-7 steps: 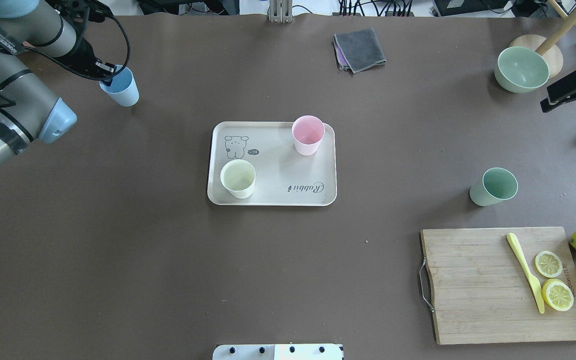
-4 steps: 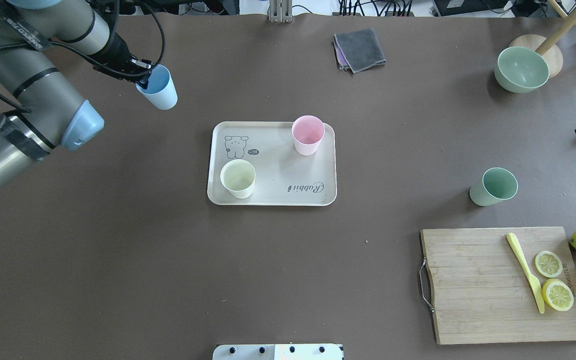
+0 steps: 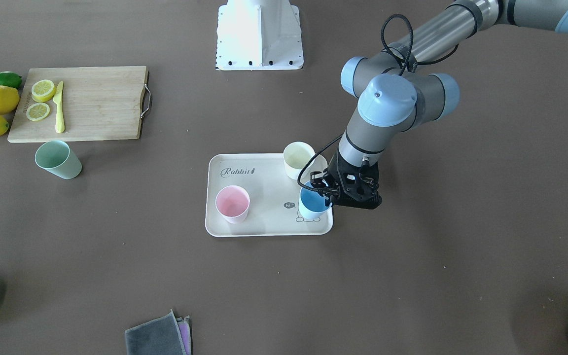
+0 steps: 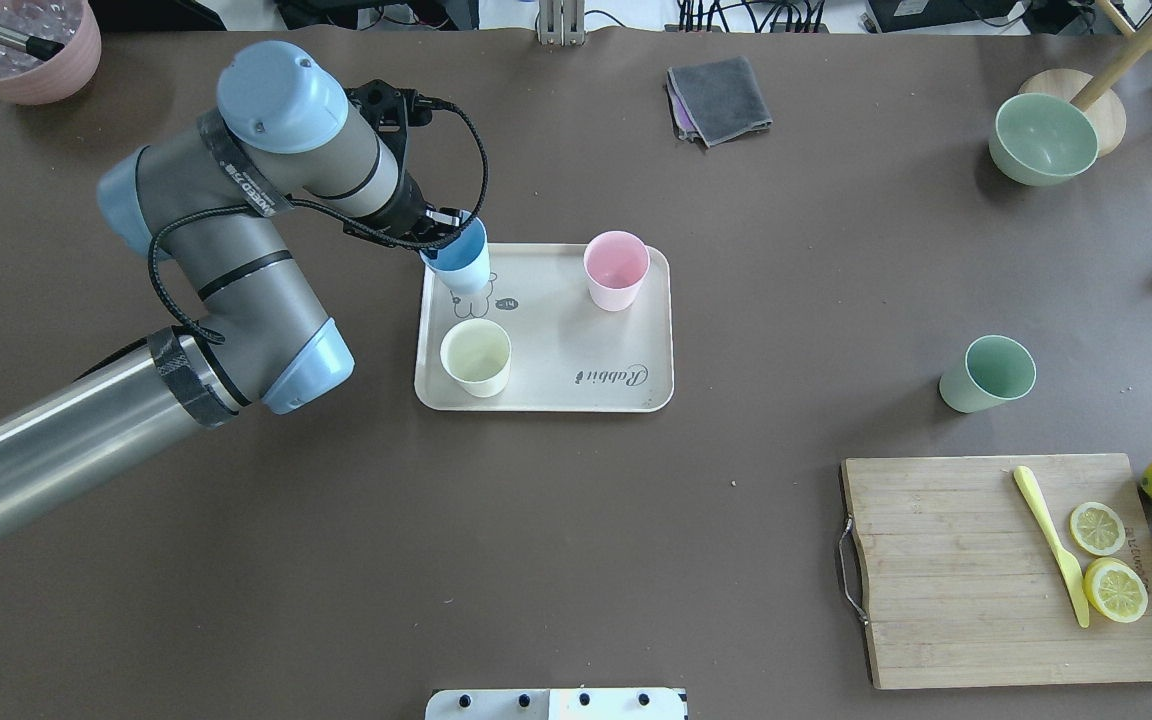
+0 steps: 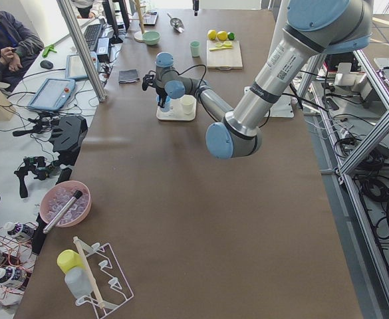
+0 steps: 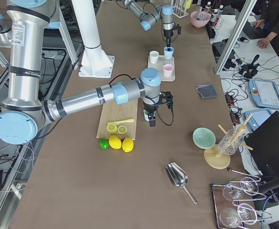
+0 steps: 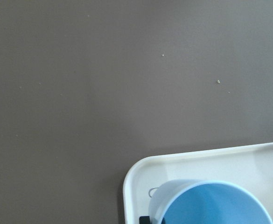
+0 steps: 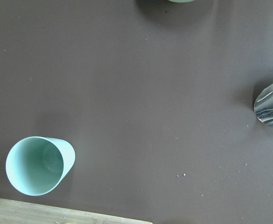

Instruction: Place all cups on tray

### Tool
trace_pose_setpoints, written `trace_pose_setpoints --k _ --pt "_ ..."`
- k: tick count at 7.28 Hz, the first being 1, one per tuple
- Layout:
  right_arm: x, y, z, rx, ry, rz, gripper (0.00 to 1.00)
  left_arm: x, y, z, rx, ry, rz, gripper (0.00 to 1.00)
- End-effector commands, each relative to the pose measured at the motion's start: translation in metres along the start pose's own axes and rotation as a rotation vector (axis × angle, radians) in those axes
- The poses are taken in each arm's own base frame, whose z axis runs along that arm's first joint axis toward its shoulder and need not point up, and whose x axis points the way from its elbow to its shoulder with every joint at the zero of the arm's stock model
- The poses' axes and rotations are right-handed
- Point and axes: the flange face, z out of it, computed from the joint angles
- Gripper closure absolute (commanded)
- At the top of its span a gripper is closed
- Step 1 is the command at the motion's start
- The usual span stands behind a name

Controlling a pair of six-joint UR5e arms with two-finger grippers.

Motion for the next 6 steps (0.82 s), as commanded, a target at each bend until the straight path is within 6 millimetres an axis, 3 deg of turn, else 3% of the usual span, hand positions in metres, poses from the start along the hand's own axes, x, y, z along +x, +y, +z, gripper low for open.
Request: trace_pose_setpoints --k 1,2,3,4,5,6 --pt "0.005 0.0 0.007 -0.01 0.004 0.007 0.0 0.013 0.014 0.014 0.007 -0.014 0.007 1.0" --pt "0.006 -0.002 0.008 -0.011 0.006 0.008 0.0 0.017 0.018 0.015 0.008 -0.01 0.015 1.0" --pt "0.006 -0.004 0.008 -0.011 0.006 0.01 0.0 0.016 0.018 0.016 0.007 -0.012 0.024 0.26" --pt "0.006 -0.005 0.009 -0.012 0.004 0.01 0.0 0.01 0.021 0.013 0.019 0.001 0.031 0.02" --pt "-0.001 -0.008 0.008 -0.007 0.0 0.029 0.0 -0.011 0.001 -0.015 0.059 0.001 0.009 0.02" --pt "-0.023 -0.016 0.015 -0.016 -0.01 0.082 0.0 -0.063 -0.02 -0.056 0.04 -0.008 0.035 0.02"
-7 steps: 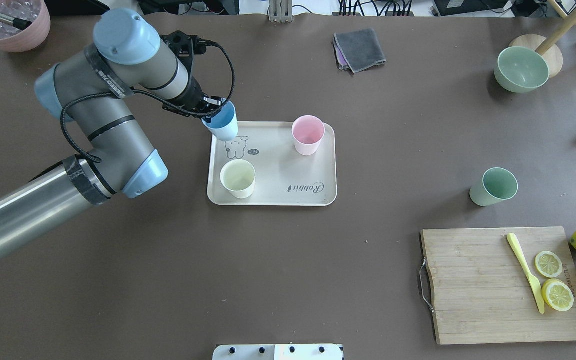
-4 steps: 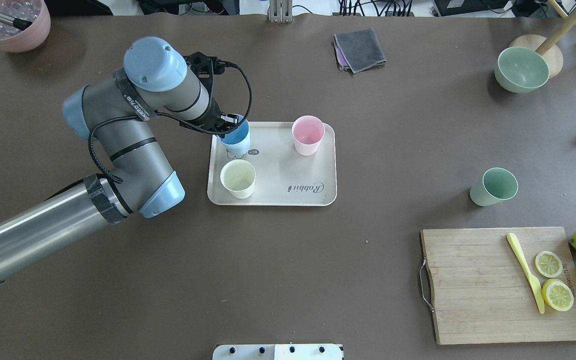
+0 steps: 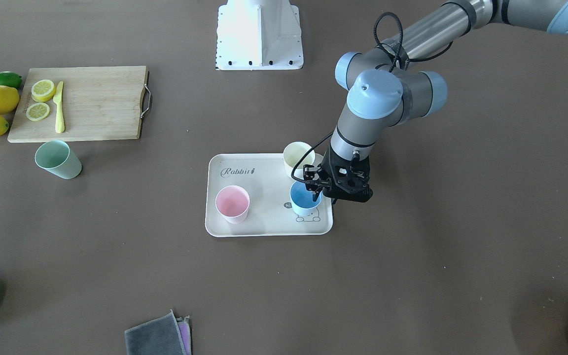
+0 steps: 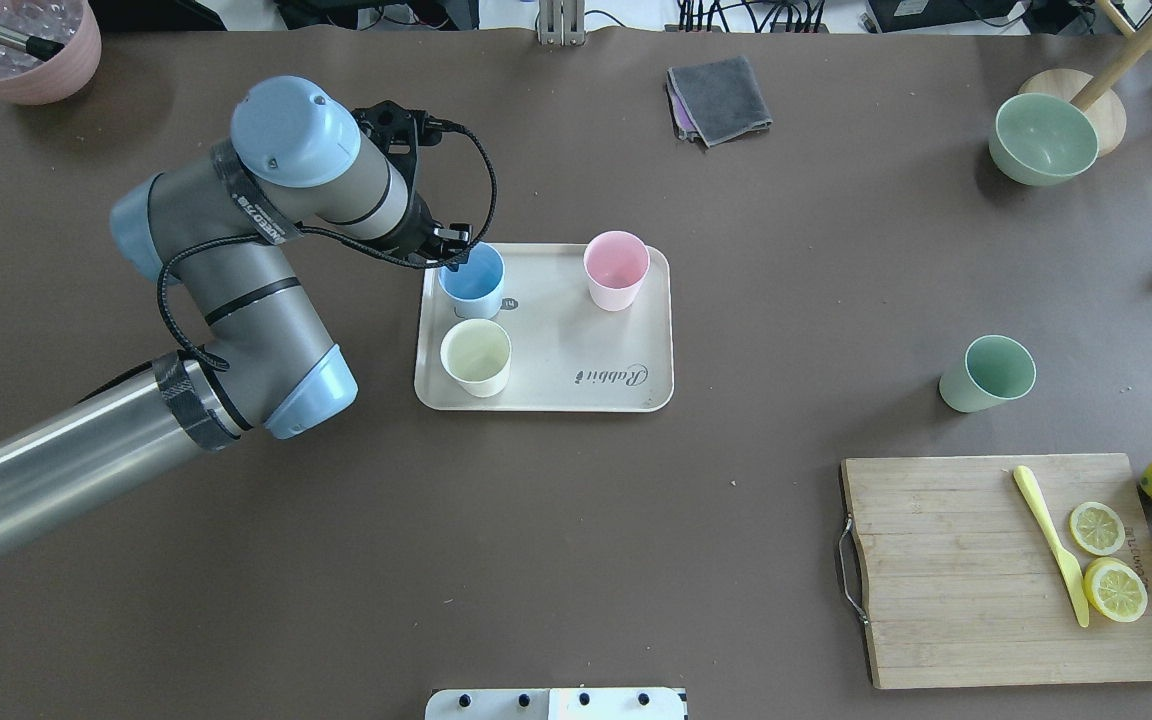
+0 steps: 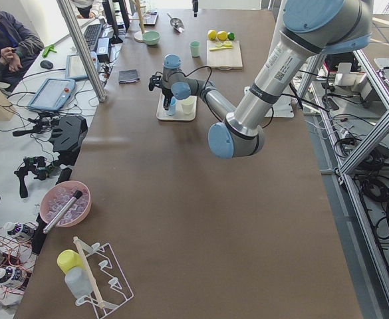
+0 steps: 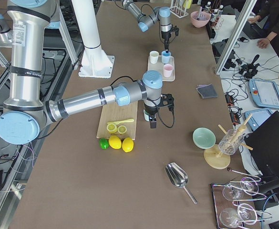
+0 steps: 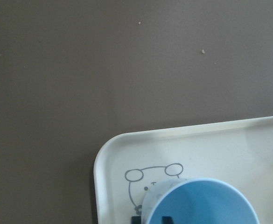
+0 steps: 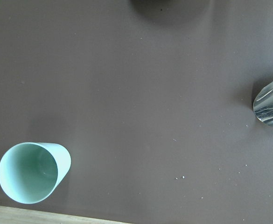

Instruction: Place all cups on tray

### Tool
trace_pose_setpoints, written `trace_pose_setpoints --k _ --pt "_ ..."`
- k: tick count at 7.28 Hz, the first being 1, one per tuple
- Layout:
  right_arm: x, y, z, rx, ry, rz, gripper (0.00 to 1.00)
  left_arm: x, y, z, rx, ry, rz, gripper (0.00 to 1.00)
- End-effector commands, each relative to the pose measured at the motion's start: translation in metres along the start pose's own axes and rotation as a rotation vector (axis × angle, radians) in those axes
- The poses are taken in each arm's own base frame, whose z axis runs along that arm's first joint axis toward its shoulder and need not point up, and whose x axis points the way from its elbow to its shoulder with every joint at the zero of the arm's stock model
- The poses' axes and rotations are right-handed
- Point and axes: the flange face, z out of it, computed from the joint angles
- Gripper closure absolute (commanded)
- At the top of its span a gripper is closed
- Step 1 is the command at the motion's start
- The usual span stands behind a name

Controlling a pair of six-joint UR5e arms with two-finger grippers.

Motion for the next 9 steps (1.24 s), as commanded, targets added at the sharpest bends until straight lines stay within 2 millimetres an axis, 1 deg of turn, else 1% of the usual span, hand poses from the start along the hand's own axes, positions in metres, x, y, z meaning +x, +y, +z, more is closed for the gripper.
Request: trace_pose_setpoints --k 1,2,3,4,5,6,7,8,9 --pt "-0.042 -0.006 0.021 0.013 -0.024 0.075 0.0 -0.121 -0.037 -0.099 -0.016 -0.023 0.072 0.02" --pt "-0.075 0.001 0.042 0.036 -0.04 0.12 0.0 -0.2 -0.029 -0.122 -0.036 -0.073 0.172 0.02" --pt "-0.09 0.01 0.066 0.045 -0.023 0.118 0.0 -0.244 -0.031 -0.133 -0.034 -0.108 0.225 0.02" --pt "-0.102 0.011 0.086 0.038 -0.002 0.11 0.01 -0.262 -0.022 -0.127 -0.046 -0.121 0.224 0.02" --pt "-0.103 0.007 0.105 0.036 0.034 0.105 0.02 -0.262 -0.02 -0.128 -0.039 -0.115 0.228 0.02" --pt "-0.104 0.009 0.117 0.032 0.037 0.09 0.05 -0.262 -0.02 -0.128 -0.039 -0.115 0.228 0.02" --pt "-0.104 0.011 0.128 0.034 0.045 0.077 0.11 -0.262 -0.02 -0.128 -0.038 -0.117 0.228 0.02" --pt "-0.105 0.013 0.137 0.03 0.04 0.081 0.2 -0.262 -0.02 -0.128 -0.038 -0.117 0.228 0.02" --pt "-0.106 0.015 0.141 0.036 0.035 0.08 0.33 -0.263 -0.021 -0.128 -0.039 -0.119 0.228 0.02"
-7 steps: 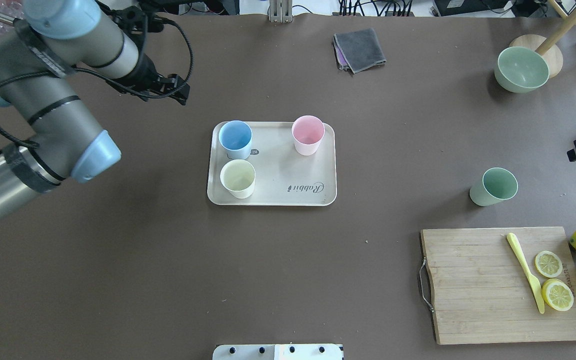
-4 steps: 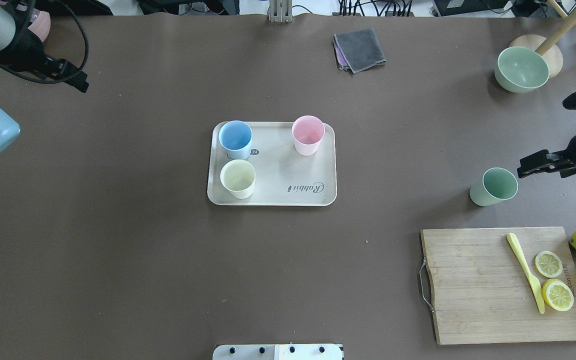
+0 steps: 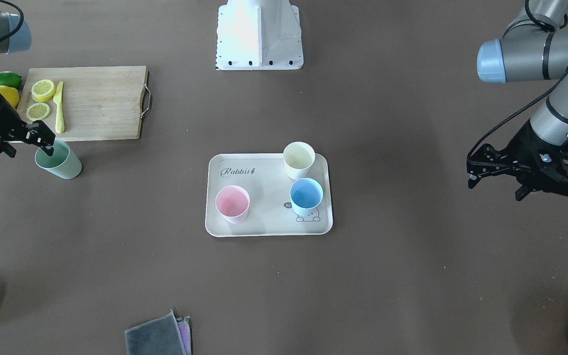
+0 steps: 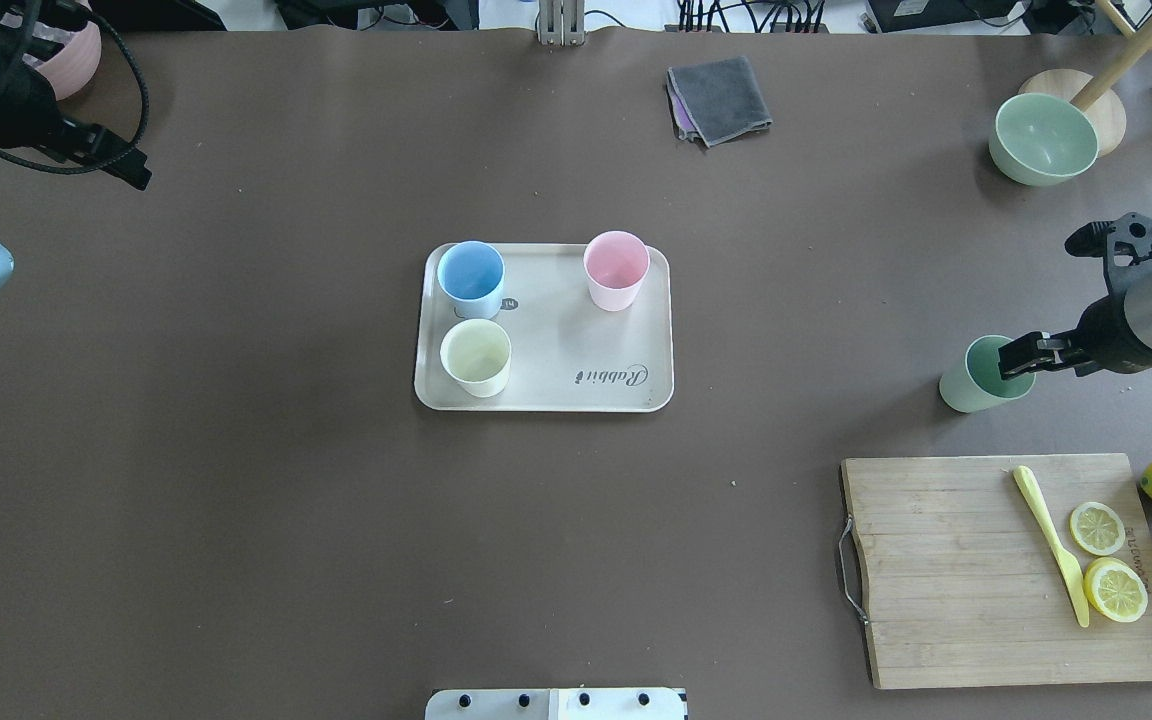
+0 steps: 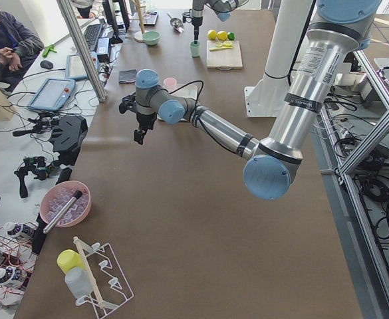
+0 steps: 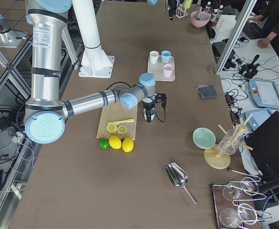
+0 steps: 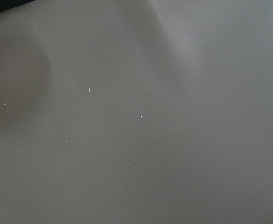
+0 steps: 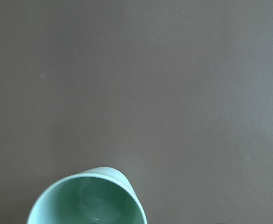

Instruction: Place all cups on tray

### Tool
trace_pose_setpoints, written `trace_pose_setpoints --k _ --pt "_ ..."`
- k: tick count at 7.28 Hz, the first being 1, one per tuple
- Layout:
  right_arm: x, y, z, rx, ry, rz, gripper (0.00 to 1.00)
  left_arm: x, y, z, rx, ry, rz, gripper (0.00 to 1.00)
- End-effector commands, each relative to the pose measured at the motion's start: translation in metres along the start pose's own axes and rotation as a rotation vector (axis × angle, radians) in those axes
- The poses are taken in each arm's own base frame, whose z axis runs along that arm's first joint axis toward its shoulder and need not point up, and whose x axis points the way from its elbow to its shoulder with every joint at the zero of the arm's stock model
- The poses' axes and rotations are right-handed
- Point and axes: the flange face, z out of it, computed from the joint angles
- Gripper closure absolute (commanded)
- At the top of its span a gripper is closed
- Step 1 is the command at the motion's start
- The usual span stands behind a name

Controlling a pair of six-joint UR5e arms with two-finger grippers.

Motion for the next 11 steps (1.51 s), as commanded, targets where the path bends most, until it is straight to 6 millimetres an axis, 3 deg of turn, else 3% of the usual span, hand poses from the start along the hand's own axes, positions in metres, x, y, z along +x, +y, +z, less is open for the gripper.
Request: trace_pose_setpoints --k 1,2,4,5,6,7,8,11 --pt "-0.007 0.006 0.013 -0.002 -0.012 0.022 0.67 -0.002 0.0 0.001 0.0 -0.005 -0.002 0.02" --pt "-0.016 0.003 0.012 0.003 -0.024 0.016 1.0 -0.001 0.001 0.003 -0.003 -0.005 0.0 0.02" --pt "-0.032 -0.005 0.005 0.016 -0.049 0.005 1.0 0.001 0.0 0.005 -0.007 -0.004 -0.001 0.02" --pt "-0.048 -0.014 -0.002 0.031 -0.071 0.006 1.0 0.0 0.0 0.005 -0.007 -0.004 -0.005 0.02" --pt "-0.077 -0.031 -0.014 0.049 -0.112 0.045 1.0 0.0 0.001 0.007 -0.009 -0.004 -0.002 0.02" --pt "-0.112 -0.046 -0.028 0.054 -0.152 0.091 1.0 0.001 0.001 0.007 -0.009 -0.005 -0.003 0.02" --pt "-0.168 -0.062 -0.045 0.037 -0.17 0.179 1.0 0.001 0.001 0.008 -0.011 -0.004 -0.008 0.02" --pt "-0.343 -0.037 -0.041 0.028 -0.149 0.313 1.0 -0.001 0.001 0.011 -0.018 -0.006 -0.013 0.02"
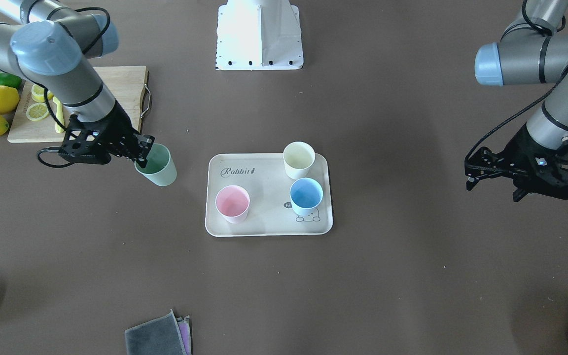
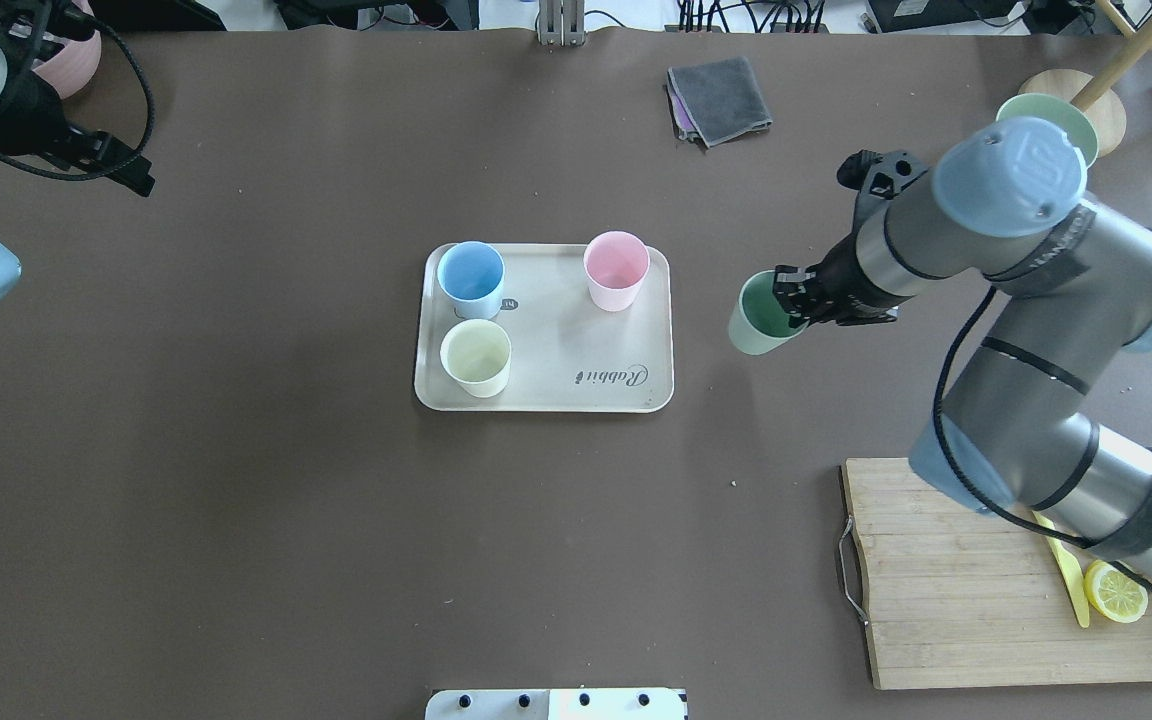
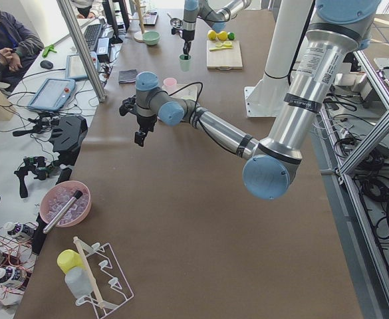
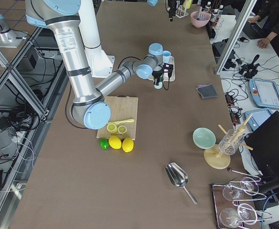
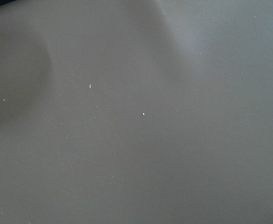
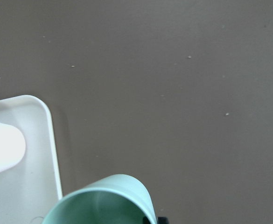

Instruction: Place all cups on tray

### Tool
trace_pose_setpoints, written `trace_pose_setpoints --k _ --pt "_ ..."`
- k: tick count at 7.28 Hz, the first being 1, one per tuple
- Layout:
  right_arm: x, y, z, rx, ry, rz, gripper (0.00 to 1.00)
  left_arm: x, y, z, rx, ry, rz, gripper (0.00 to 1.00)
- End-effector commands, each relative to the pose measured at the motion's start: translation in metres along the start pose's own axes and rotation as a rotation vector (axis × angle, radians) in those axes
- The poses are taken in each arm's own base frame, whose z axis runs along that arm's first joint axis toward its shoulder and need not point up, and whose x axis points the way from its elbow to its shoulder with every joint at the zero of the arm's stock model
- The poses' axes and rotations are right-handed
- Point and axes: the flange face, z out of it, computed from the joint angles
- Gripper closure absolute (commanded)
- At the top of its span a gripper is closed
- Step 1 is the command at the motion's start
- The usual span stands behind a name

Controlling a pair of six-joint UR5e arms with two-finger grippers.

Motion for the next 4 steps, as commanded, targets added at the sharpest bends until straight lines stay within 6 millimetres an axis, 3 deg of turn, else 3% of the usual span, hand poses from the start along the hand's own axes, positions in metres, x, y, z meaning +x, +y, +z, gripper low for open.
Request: trace_pose_setpoints --k 1,2,4 --pt "-0.106 0.054 0.031 0.015 0.023 0.076 1.0 0.0 -0.001 0.001 -0.001 0.0 -0.002 0.02" --pt "-0.133 0.057 0.051 0.041 0.039 0.076 1.0 0.001 -0.001 0.0 0.0 0.001 -0.001 0.02" --pt "-0.14 0.055 0.053 0.042 0.038 0.076 1.0 0.001 -0.001 0.0 0.0 0.001 -0.003 0.02"
